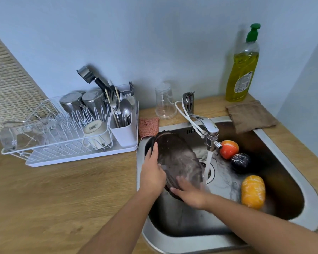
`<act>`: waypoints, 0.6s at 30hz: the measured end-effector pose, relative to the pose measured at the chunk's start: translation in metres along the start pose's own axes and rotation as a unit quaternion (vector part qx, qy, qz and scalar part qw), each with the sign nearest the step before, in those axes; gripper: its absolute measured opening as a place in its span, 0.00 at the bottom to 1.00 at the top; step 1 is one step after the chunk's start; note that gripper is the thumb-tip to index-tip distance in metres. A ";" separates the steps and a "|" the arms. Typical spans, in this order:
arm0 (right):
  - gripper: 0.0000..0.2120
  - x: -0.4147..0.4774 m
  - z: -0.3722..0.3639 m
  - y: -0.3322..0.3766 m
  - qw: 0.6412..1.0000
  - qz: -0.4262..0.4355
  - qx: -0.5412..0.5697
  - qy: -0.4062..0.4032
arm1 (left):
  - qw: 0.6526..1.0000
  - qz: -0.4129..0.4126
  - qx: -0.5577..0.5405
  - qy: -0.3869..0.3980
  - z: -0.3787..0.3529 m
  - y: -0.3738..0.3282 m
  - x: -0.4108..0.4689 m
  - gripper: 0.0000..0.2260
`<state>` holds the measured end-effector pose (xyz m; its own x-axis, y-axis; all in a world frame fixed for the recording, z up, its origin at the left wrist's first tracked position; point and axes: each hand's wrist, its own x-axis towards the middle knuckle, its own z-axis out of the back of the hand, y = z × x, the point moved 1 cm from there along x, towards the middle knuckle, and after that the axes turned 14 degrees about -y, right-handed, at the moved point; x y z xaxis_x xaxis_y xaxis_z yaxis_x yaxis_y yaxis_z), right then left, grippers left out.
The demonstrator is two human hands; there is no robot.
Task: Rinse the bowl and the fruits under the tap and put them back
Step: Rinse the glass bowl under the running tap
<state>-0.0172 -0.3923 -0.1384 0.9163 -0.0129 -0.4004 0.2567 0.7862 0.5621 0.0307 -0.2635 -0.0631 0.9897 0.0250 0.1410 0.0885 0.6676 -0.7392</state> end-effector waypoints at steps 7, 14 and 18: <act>0.22 -0.012 0.012 -0.010 0.989 0.148 0.025 -0.005 | 0.999 0.047 -0.014 -0.015 0.010 0.013 0.007 0.33; 0.32 0.030 0.056 -0.070 0.962 0.010 -0.197 -0.189 | 0.987 0.106 -0.078 0.097 0.010 0.018 -0.006 0.29; 0.34 0.044 0.053 -0.025 0.954 0.012 -0.182 -0.239 | 0.982 0.108 -0.113 0.104 0.008 0.013 -0.008 0.29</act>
<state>0.0332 -0.4451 -0.1319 0.9784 -0.2038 0.0332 0.1898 0.9510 0.2440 0.0230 -0.2489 -0.0684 0.9878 -0.0205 -0.1542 -0.1256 0.4800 -0.8682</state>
